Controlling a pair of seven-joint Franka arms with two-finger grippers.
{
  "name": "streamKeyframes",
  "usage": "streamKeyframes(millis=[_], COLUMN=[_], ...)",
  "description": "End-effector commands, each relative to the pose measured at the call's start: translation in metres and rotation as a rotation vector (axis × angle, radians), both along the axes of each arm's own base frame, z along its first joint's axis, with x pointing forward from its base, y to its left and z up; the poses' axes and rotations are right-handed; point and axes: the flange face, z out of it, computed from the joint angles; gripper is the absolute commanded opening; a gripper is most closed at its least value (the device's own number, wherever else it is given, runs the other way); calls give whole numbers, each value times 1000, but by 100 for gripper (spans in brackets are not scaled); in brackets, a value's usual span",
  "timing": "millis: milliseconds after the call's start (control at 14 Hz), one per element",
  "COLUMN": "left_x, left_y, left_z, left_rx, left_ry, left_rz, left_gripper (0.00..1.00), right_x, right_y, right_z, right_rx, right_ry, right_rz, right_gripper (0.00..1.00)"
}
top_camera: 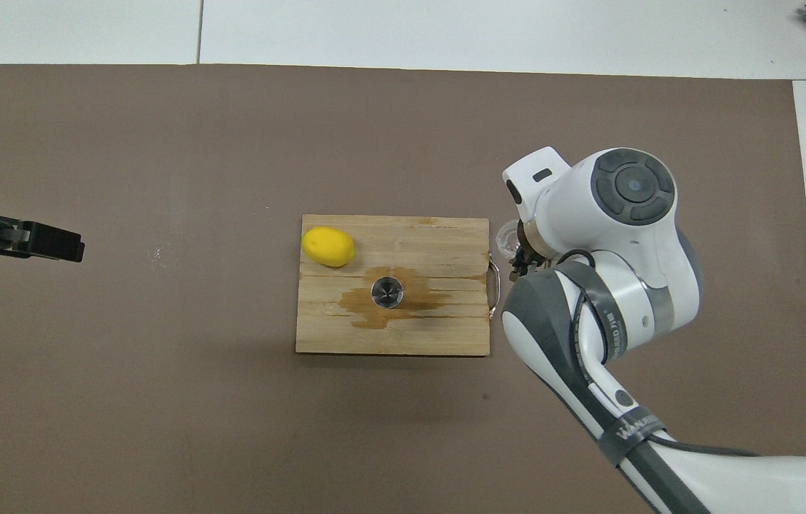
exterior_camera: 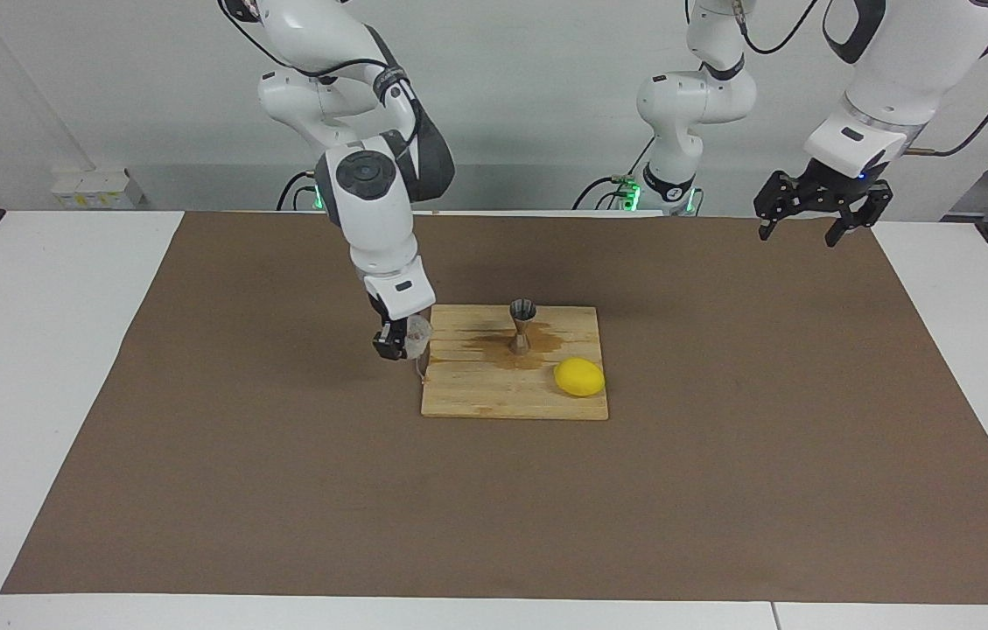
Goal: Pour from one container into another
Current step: 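Turn the white cup upright and carry it off the board, then lower the white cup onto the table beside the board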
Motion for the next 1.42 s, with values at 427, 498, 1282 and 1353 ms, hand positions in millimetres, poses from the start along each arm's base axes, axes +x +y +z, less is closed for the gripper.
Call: streamKeyframes(millis=[427, 498, 1282, 1353], left_x=[10, 11, 9, 9], left_y=[0, 0, 5, 5], left_z=[10, 9, 9, 8], left_rx=[18, 23, 13, 13], left_ry=[-25, -25, -21, -18], left_rz=[-40, -48, -36, -37], left_gripper=[100, 100, 100, 100], right_x=[-10, -12, -31, -32], right_y=[-126, -135, -161, -172], right_z=[-45, -51, -115, -116], right_rx=[117, 131, 171, 170], right_ry=[34, 38, -40, -41], right_rz=[108, 105, 177, 179], right_gripper=[44, 44, 44, 44])
